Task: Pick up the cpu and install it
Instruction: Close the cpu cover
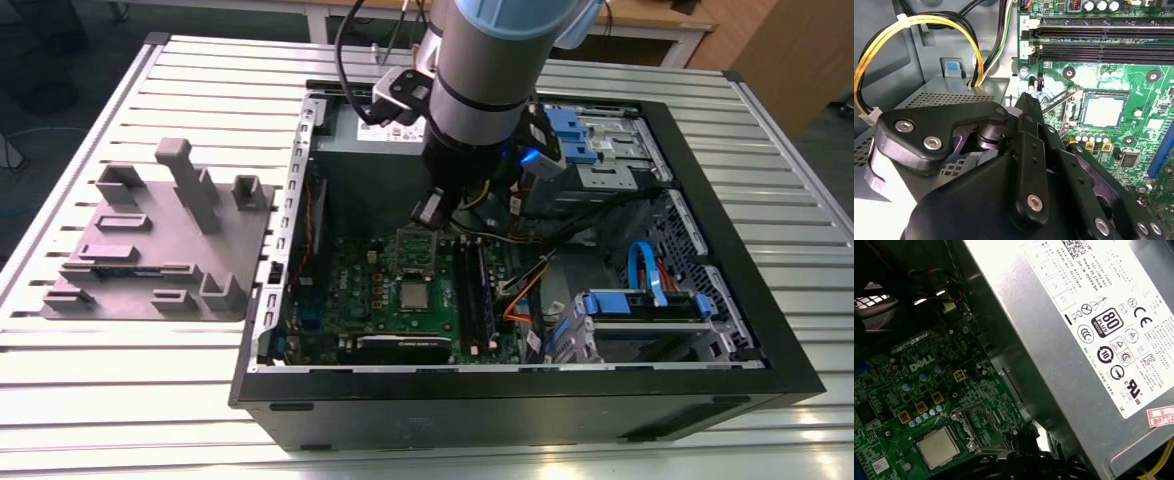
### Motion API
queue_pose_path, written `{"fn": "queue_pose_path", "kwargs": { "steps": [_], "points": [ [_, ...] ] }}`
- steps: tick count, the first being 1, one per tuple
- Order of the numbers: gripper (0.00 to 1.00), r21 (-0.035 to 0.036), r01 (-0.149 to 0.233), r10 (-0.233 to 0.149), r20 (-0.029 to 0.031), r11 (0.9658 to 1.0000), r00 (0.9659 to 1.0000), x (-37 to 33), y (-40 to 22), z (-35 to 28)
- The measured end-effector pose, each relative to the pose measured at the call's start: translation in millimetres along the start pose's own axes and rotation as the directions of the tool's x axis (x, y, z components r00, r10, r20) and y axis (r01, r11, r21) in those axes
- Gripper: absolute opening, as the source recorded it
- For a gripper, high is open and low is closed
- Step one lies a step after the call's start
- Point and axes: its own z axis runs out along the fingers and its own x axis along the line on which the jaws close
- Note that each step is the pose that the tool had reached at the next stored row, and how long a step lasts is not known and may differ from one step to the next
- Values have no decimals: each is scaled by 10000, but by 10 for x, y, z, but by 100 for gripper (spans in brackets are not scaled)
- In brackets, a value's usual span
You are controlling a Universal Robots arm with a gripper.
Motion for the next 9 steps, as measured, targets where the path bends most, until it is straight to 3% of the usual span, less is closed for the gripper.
{"fn": "queue_pose_path", "kwargs": {
  "steps": [9],
  "points": [
    [10, -3, -1, 1, -1, 10000, 10000, -3, 4, -30]
  ]
}}
